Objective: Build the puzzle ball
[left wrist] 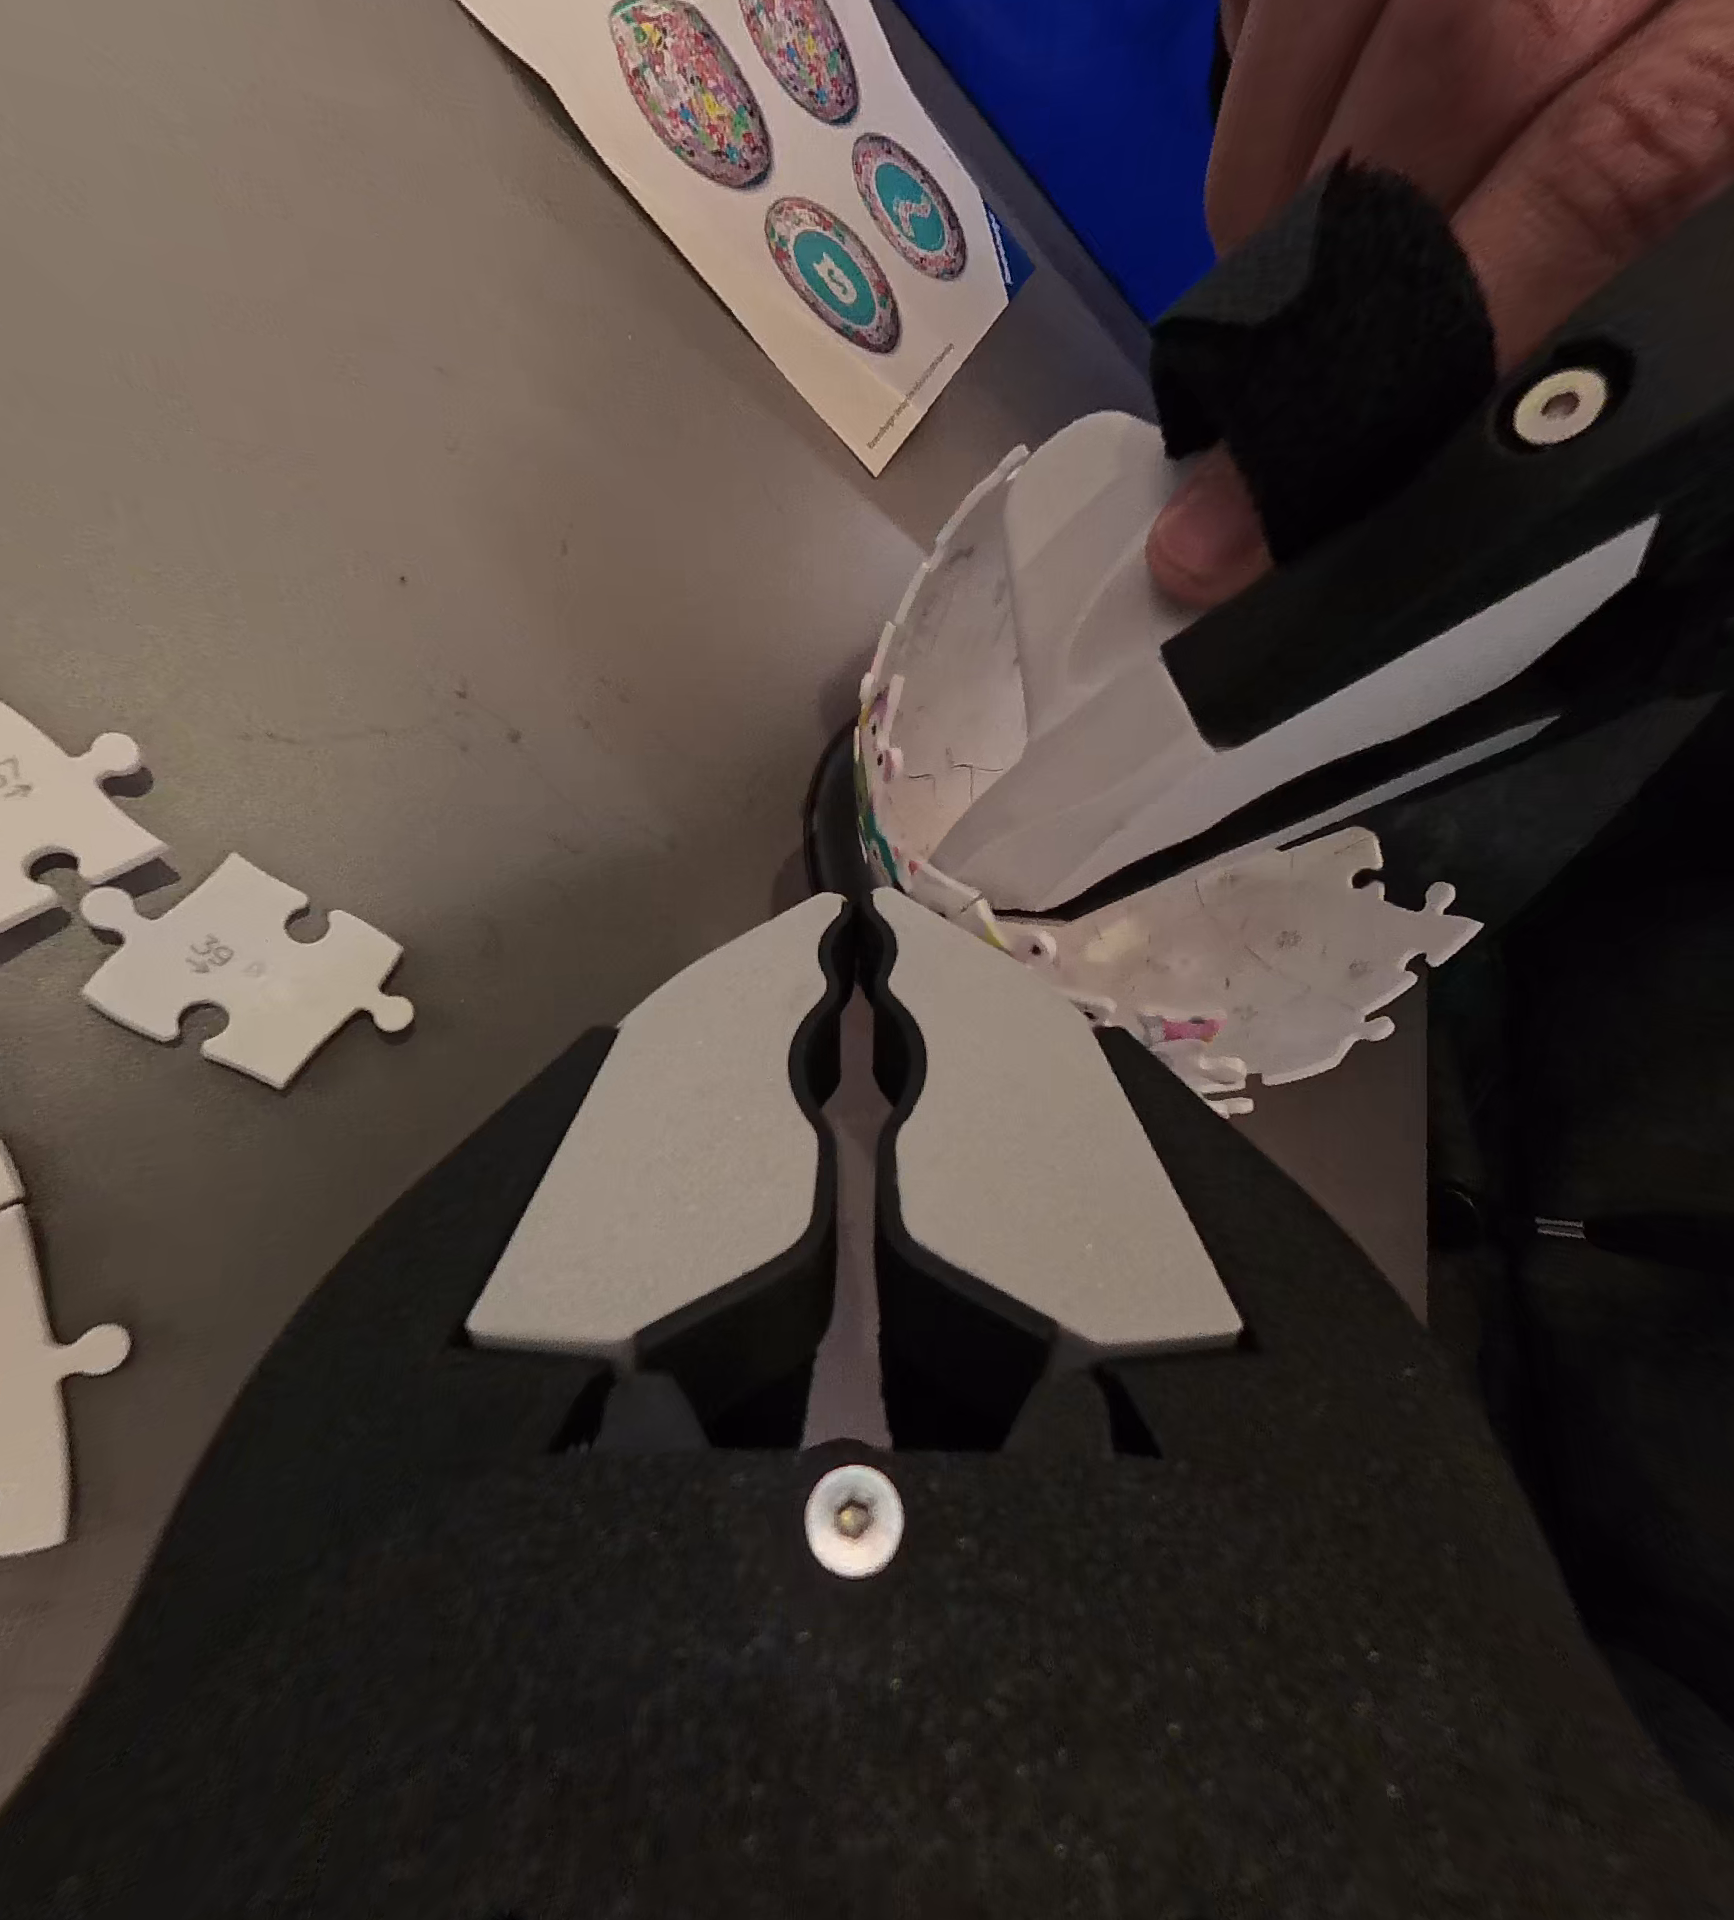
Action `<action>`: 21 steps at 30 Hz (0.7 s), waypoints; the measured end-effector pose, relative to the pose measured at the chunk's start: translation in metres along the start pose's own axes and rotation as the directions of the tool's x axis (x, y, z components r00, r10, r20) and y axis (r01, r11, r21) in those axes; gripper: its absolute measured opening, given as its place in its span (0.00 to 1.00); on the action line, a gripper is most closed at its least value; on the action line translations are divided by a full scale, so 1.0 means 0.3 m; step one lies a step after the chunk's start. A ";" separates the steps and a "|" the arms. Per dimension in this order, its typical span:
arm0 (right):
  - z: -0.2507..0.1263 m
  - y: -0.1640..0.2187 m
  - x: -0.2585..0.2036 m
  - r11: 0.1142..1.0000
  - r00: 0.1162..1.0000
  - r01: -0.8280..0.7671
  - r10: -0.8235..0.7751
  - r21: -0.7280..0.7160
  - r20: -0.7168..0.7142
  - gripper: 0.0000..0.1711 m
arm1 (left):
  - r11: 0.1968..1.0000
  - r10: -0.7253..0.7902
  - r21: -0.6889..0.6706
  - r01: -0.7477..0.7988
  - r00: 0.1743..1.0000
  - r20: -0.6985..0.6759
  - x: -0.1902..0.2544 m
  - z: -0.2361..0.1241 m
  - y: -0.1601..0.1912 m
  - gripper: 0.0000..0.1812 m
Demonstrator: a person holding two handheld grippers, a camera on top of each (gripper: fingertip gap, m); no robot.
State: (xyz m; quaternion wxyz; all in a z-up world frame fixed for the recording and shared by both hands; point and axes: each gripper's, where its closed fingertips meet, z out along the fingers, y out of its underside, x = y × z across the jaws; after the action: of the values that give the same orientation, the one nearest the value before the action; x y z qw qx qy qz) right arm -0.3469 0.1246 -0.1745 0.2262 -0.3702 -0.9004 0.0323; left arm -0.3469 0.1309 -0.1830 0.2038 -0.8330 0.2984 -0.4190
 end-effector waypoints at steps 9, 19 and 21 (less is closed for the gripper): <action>-0.001 0.001 0.000 1.000 1.000 -0.008 0.008 -0.002 0.007 0.00 | 1.000 0.006 -0.001 -0.006 1.000 0.021 -0.004 0.005 -0.002 0.00; -0.296 0.083 0.243 0.957 0.905 -0.209 0.267 0.201 -0.330 0.00 | 0.978 -0.033 0.206 0.017 0.997 0.071 -0.068 -0.050 -0.095 0.03; -0.411 0.183 0.369 0.903 0.760 -0.318 0.424 0.288 -0.492 0.00 | 0.957 -0.014 0.290 -0.021 0.993 0.117 -0.078 -0.067 -0.137 0.07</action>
State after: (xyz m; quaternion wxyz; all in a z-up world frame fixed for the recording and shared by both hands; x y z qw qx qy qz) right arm -0.3269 0.2264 -0.0341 0.4946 -0.5125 -0.6998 0.0545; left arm -0.3610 0.1751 -0.1607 0.3419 -0.8168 0.2225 -0.4079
